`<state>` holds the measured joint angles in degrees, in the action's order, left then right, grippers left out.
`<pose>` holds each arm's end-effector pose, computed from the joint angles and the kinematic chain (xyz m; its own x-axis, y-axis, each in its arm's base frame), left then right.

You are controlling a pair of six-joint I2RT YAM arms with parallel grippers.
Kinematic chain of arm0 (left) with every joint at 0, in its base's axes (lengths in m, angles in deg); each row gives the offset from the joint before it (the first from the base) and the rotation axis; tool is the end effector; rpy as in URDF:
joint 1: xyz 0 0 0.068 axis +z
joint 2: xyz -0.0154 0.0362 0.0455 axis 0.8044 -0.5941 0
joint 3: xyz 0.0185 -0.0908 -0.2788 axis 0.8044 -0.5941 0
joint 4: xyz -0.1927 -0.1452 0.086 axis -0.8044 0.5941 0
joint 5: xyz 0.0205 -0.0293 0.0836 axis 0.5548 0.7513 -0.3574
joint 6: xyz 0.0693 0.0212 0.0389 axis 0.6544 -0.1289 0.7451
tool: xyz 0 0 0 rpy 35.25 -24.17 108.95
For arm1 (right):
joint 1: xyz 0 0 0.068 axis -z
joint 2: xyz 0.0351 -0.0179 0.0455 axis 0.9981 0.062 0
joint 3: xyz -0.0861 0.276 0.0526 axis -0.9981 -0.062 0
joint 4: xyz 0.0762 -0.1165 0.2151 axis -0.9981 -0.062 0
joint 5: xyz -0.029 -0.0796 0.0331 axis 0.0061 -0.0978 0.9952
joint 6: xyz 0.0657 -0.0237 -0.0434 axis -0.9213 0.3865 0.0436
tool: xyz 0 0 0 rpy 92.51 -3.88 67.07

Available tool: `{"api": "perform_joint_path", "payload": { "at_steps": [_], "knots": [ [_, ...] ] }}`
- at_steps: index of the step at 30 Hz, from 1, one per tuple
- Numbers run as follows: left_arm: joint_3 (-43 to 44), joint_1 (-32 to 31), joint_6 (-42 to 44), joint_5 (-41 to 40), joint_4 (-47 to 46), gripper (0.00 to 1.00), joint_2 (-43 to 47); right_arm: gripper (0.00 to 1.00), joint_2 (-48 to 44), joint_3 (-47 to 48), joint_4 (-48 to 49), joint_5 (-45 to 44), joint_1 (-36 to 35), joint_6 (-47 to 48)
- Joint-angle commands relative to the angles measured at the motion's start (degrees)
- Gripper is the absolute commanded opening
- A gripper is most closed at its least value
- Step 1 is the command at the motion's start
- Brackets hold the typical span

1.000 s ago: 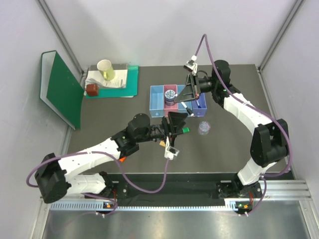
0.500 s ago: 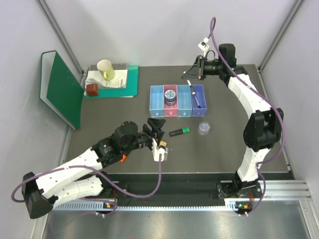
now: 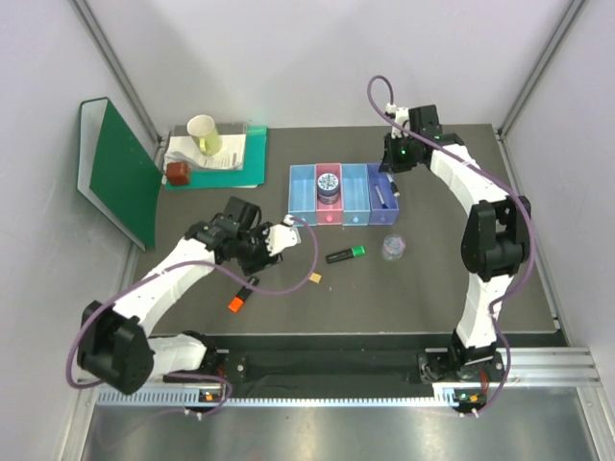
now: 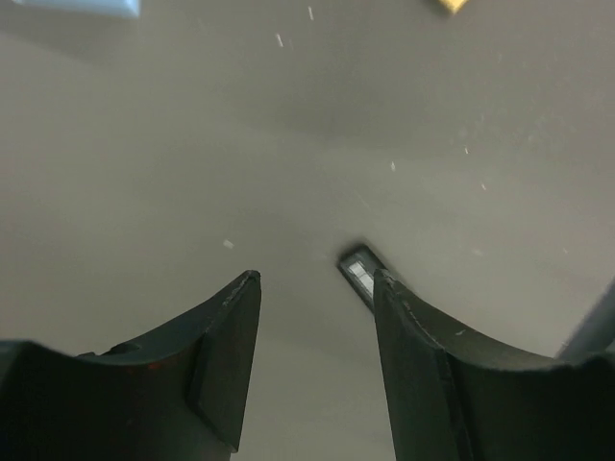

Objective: Sort the stationery into containers
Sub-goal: Place the pen in the storage box.

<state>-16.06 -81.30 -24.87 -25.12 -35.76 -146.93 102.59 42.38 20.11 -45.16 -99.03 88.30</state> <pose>0.2074 -0.1259 0.2440 -0.1347 0.8580 -0.4957 0.9232 0.2904 0.2519 0.4621 0.1264 0.2764 -0.7027 -0.1476 -0.6960 -0.4153 0.8794 0.2327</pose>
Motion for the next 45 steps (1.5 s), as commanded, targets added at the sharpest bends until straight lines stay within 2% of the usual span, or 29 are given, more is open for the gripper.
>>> {"api": "perform_joint_path", "payload": {
  "at_steps": [1, 10, 22, 28, 33, 36, 42, 43, 45],
  "knots": [
    [3.10, 4.89, -4.36, 7.71, 6.66, 0.55, -4.78, 0.00, 0.69, 0.10, 0.96, -7.60, 0.19, 3.43],
    [4.68, 10.26, -2.52, 11.76, 9.83, 0.55, -13.93, 0.00, 5.09, 1.94, 2.37, -7.60, -1.66, 2.82],
    [1.52, 12.36, -0.23, 9.04, 9.83, 0.55, -16.57, 0.00, 11.77, 8.71, 2.81, -7.95, -5.18, 2.03],
    [0.82, 12.72, -0.14, 10.35, 9.30, 0.44, -19.21, 0.00, 12.92, 8.89, 2.98, -8.83, -4.91, 2.56],
    [0.38, 12.81, 0.30, 11.59, 9.92, 0.47, -20.61, 0.02, 12.65, 8.80, 2.90, -8.83, -4.82, 3.00],
    [0.11, 12.72, 0.03, 11.50, 9.65, 0.48, -20.97, 0.07, 12.48, 8.71, 2.90, -9.10, -4.82, 3.00],
    [-1.64, 12.63, -0.67, 10.01, 7.11, 0.48, -21.84, 0.39, 11.95, 8.10, 2.81, -9.01, -4.65, 3.44],
    [-2.34, 12.72, -0.85, 9.57, 6.84, 0.48, -22.02, 0.48, 11.77, 8.01, 2.81, -9.01, -4.65, 3.44],
    [-2.96, 12.63, -1.20, 9.22, 6.14, 0.49, -22.46, 0.56, 11.60, 7.83, 2.72, -8.84, -4.65, 3.52]
  ]
}}
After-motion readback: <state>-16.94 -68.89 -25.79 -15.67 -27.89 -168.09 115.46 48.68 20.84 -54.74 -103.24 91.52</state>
